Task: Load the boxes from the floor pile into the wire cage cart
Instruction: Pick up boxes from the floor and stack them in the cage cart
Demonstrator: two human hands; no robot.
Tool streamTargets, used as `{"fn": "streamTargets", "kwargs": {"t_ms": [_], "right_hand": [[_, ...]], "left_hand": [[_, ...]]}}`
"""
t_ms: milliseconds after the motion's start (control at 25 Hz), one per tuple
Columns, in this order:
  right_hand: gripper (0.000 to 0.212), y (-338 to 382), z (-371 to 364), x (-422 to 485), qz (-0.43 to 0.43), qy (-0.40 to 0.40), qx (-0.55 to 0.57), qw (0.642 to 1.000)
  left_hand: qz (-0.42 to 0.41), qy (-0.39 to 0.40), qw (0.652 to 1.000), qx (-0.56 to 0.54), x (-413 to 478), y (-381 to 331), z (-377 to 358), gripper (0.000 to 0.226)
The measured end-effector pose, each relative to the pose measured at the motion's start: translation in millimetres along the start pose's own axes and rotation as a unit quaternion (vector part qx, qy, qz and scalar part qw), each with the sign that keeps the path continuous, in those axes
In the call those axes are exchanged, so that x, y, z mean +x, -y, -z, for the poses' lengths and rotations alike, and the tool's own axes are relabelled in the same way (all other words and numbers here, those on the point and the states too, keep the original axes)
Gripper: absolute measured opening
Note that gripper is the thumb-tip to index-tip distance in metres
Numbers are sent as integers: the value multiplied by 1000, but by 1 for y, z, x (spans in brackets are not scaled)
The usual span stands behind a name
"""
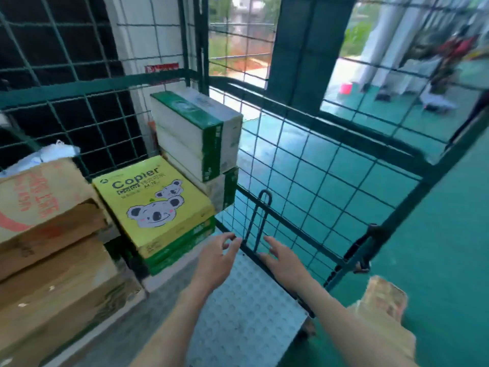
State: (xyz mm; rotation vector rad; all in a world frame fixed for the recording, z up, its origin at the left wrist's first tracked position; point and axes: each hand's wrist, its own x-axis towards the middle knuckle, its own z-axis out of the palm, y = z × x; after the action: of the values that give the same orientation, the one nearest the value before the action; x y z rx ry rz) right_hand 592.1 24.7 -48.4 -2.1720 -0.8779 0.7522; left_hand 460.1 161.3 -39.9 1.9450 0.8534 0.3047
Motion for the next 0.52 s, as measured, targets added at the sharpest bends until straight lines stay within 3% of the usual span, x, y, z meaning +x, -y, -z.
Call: {"fn": "streamTargets", "kwargs": {"t_ms": [240, 520], "right_hand": [[52, -129, 141, -131, -79, -143, 82, 983], [45, -268, 261, -312, -166, -311, 183, 918]], "left_hand": [[-121, 111, 986, -11, -49, -143, -167, 41], [-222, 281, 934, 0, -147, -274, -363, 40]]}}
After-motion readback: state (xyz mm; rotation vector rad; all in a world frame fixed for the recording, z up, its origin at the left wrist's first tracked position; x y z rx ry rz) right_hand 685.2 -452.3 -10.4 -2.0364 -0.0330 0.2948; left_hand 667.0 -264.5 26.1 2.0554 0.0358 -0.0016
